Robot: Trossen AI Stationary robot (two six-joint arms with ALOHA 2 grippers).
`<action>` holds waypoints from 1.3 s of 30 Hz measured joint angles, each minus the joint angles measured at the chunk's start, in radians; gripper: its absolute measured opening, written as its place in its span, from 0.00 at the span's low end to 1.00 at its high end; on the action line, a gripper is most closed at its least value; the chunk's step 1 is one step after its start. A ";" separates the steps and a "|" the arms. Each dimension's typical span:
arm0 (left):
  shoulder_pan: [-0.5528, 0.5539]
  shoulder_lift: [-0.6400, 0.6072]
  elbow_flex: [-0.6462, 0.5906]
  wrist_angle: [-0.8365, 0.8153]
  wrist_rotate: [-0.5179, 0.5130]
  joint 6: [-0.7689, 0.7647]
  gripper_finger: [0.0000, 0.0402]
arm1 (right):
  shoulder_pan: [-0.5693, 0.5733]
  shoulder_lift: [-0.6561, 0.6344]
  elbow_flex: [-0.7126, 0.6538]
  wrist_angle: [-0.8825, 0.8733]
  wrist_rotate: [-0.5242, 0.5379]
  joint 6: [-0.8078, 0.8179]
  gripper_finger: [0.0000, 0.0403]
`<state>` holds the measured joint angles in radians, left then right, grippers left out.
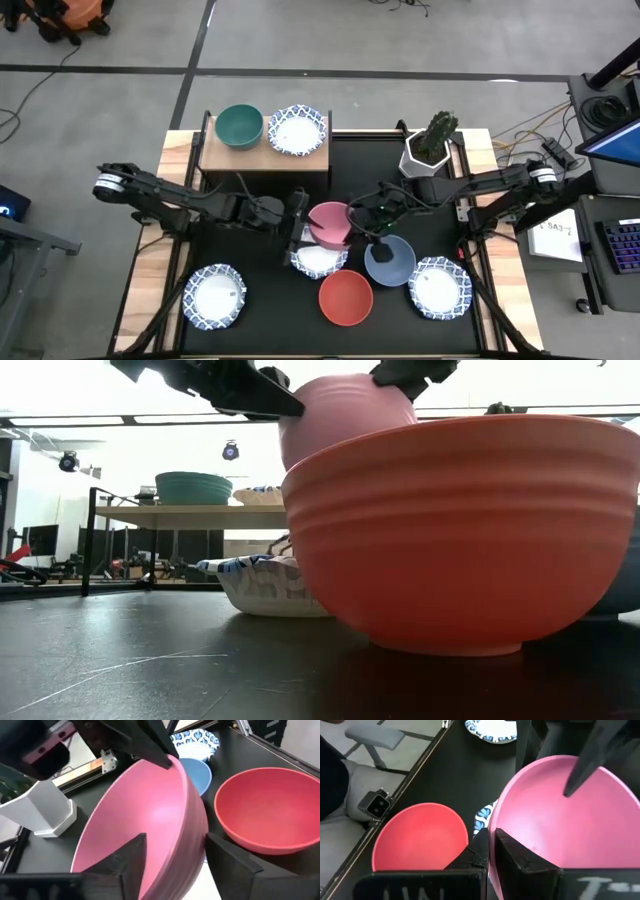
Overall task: Place and stack bowls onto a shelf
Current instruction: Stack the pink bowl on top of the green bowl on the shelf
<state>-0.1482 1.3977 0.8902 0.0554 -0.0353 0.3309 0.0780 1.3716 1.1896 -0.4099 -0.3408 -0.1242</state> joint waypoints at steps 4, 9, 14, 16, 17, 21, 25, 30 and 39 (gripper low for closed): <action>-0.001 -0.005 0.000 -0.011 0.008 0.000 0.32 | 0.000 0.000 0.000 0.004 0.003 -0.008 0.03; -0.002 -0.002 0.000 -0.023 0.035 0.001 0.12 | -0.001 0.000 0.000 0.012 0.010 -0.023 0.03; -0.002 -0.002 0.000 -0.023 0.098 -0.004 0.02 | 0.000 -0.001 0.000 0.039 0.029 -0.010 0.07; -0.002 -0.002 0.005 -0.031 0.094 -0.012 0.01 | -0.001 -0.001 0.000 0.044 0.033 0.002 0.12; -0.002 -0.002 0.012 -0.038 0.093 -0.018 0.01 | -0.001 -0.001 0.000 0.048 0.034 0.004 0.15; -0.002 -0.003 0.038 -0.082 0.092 -0.030 0.00 | 0.000 -0.007 -0.001 0.071 0.027 -0.014 0.27; 0.000 -0.006 0.085 -0.171 0.079 -0.034 0.00 | 0.001 -0.035 -0.001 0.082 0.019 -0.028 0.37; 0.000 -0.013 0.179 -0.358 0.079 -0.026 0.00 | 0.001 -0.107 0.012 0.085 0.020 -0.038 0.43; 0.007 -0.026 0.481 -0.941 -0.150 -0.012 0.00 | 0.001 -0.249 -0.018 0.053 0.025 -0.062 0.44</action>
<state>-0.1416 1.3716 1.3708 -0.8856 -0.1855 0.3185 0.0788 1.1230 1.1721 -0.3571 -0.3161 -0.1864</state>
